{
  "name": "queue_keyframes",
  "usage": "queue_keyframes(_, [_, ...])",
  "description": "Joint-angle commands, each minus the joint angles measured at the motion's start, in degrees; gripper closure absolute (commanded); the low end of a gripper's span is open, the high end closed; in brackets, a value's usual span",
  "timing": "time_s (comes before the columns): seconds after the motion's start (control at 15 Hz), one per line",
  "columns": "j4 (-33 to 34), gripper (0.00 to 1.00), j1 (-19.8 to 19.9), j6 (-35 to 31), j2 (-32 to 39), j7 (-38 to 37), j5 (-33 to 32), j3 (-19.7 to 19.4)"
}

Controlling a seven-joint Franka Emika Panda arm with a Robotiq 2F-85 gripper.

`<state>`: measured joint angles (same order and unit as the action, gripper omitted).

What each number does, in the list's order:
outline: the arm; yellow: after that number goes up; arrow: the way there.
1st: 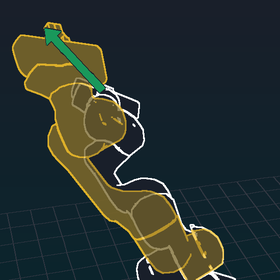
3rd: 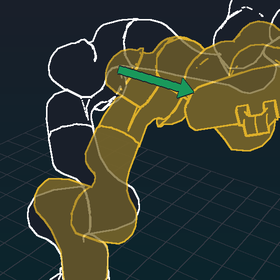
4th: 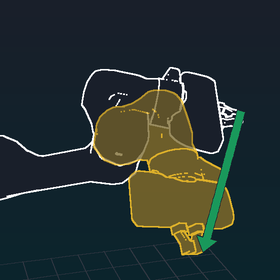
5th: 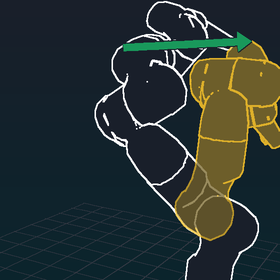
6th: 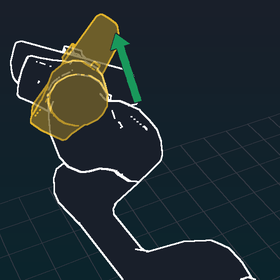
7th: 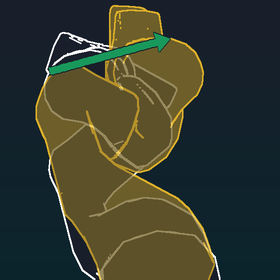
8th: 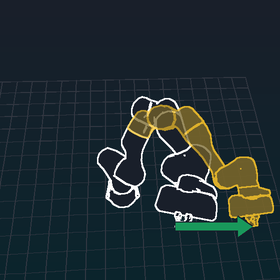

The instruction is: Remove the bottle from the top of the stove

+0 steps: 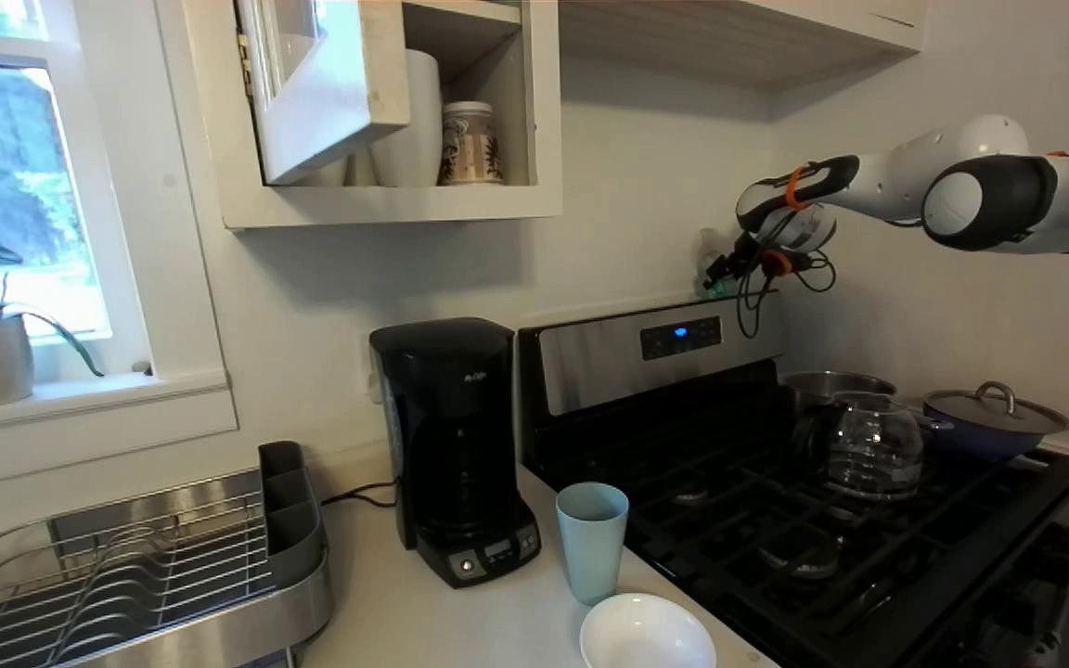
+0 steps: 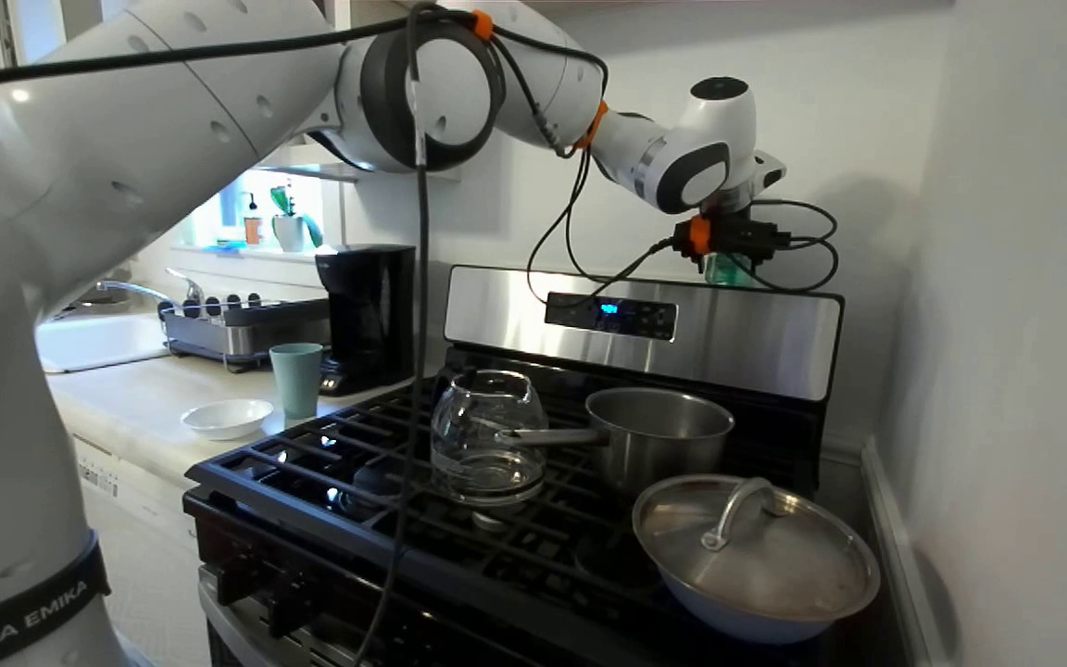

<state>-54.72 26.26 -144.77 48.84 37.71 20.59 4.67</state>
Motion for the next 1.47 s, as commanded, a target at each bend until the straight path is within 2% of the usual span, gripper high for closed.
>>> queue_keyframes(0.0, [3.36, 0.38, 0.81, -0.39, 2.15, 1.8, 0.89, 1.34])
queue_keyframes(0.07, [3.43, 0.45, 0.77, -0.39, 2.17, 1.63, 0.87, 1.3])
queue_keyframes(0.13, [3.46, 0.47, 0.77, -0.28, 2.17, 1.49, 0.85, 1.24])
queue_keyframes(0.67, [0.07, 0.47, 0.72, 1.32, -1.61, -2.04, 0.37, -0.61])
queue_keyframes(0.93, [-3.64, 0.47, 2.72, 2.25, -6.01, -1.45, 1.55, -0.02])
queue_keyframes(1.2, [-12.26, 0.47, 6.19, 2.15, -13.06, 3.01, 4.21, 2.46])
queue_keyframes(1.4, [-20.19, 0.47, 10.49, 2.57, -18.93, 11.21, 9.62, 6.58])
